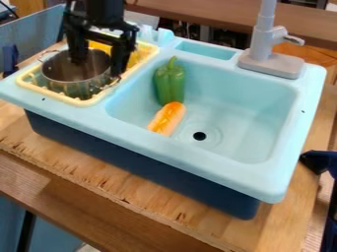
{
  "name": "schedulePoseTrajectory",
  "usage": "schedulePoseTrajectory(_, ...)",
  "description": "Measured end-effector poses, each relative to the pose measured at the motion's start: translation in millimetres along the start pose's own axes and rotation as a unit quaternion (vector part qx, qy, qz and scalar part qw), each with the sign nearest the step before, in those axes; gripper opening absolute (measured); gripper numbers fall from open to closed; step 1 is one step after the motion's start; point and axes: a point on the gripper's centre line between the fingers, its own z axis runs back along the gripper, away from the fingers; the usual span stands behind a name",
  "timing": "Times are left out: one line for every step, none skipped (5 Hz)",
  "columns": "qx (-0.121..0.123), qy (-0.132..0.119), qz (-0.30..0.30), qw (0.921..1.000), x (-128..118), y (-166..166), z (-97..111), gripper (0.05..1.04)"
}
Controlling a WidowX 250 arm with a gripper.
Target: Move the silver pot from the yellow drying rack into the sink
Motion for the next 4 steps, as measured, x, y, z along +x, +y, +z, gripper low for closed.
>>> schedulePoseTrajectory(0.012,0.0,0.009,0.9999,8.3,2.7,-3.5,0.999)
schedulePoseTrajectory(0.015,0.0,0.022,0.9996,17.1,4.6,-8.3,0.999)
schedulePoseTrajectory(0.015,0.0,0.033,0.9993,23.3,10.0,-12.6,0.967)
schedulePoseTrajectory(0.012,0.001,0.029,0.9995,23.7,9.8,-8.7,0.698)
